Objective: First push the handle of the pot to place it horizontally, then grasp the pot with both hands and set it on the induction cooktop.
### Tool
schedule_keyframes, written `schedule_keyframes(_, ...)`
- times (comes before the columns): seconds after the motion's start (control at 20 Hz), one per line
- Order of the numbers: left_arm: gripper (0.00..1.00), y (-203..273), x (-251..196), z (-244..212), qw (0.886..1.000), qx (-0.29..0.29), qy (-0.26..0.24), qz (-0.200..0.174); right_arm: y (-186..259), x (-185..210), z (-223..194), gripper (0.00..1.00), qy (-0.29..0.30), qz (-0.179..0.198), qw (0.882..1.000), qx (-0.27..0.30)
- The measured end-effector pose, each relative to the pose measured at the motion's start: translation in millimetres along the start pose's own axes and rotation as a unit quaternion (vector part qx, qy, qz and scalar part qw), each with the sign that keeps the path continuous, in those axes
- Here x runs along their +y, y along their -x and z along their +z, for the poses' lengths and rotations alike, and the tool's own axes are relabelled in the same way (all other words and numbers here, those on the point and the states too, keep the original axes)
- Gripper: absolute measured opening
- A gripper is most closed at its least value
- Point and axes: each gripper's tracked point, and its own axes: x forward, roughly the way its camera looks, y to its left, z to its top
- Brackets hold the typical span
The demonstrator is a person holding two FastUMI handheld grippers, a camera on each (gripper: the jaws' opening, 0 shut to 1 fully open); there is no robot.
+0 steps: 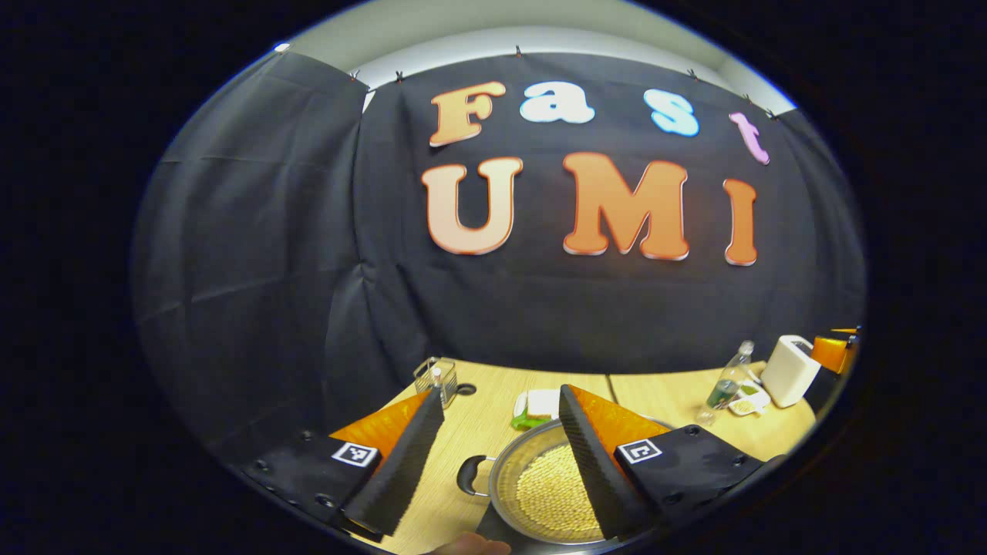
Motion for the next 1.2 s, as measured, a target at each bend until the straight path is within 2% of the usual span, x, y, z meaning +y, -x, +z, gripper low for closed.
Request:
schedule_keyframes(0.15,1.0,36.4,-14.3,46.9,0.999,-0.05,-0.015,-0.005,39.8,-10.0,37.3,0.93,0.004,0.011,0.999,-0.046)
schedule_keyframes(0.2,0.95,47.1,-20.4,62.2,0.998,-0.066,-0.013,-0.007,53.6,-12.8,50.5,0.93,0.004,0.014,0.998,-0.062)
schedule_keyframes(0.3,1.0,65.6,-35.2,88.5,0.996,-0.087,0.003,-0.024,80.4,-25.2,75.7,0.93,0.008,0.018,0.996,-0.091)
schedule_keyframes(0.45,1.0,93.0,-44.5,129.9,0.992,-0.11,0.04,-0.05,118.2,-46.3,109.1,0.93,0.021,0.021,0.992,-0.125)
schedule_keyframes(0.5,1.0,102.7,-44.2,145.2,0.99,-0.122,0.044,-0.05,127.9,-53.9,120.8,0.88,0.027,0.017,0.99,-0.139)
schedule_keyframes(0.55,0.99,111.9,-44.2,155.4,0.989,-0.13,0.046,-0.051,136.8,-63.2,133.1,0.93,0.033,0.009,0.988,-0.152)
schedule_keyframes(0.65,0.99,129.7,-47.4,168.1,0.987,-0.138,0.058,-0.059,154.1,-73.0,146.5,0.93,0.043,0.007,0.986,-0.163)
schedule_keyframes(0.75,1.0,147.6,-48.7,182.8,0.984,-0.148,0.073,-0.068,171.6,-72.4,156.6,0.93,0.044,0.02,0.985,-0.165)
schedule_keyframes(0.8,0.99,157.5,-46.3,191.0,0.982,-0.159,0.077,-0.07,180.2,-70.0,162.3,0.98,0.044,0.027,0.984,-0.169)
schedule_keyframes(0.9,0.98,177.6,-39.4,209.2,0.977,-0.186,0.074,-0.068,196.1,-68.7,176.4,0.98,0.049,0.038,0.981,-0.185)
schedule_keyframes(0.95,0.99,187.7,-38.2,214.8,0.976,-0.197,0.069,-0.065,202.2,-69.8,182.9,0.93,0.055,0.04,0.979,-0.193)
schedule_keyframes(1.0,0.99,196.7,-36.6,218.8,0.975,-0.203,0.068,-0.063,208.7,-70.0,188.7,0.93,0.06,0.039,0.977,-0.202)
schedule_keyframes(1.15,0.98,220.5,-42.2,225.0,0.972,-0.212,0.067,-0.075,224.7,-69.8,200.5,0.93,0.071,0.039,0.973,-0.215)
schedule_keyframes(1.2,0.99,226.3,-41.5,224.5,0.973,-0.21,0.061,-0.077,230.3,-69.5,201.8,0.97,0.072,0.041,0.973,-0.216)
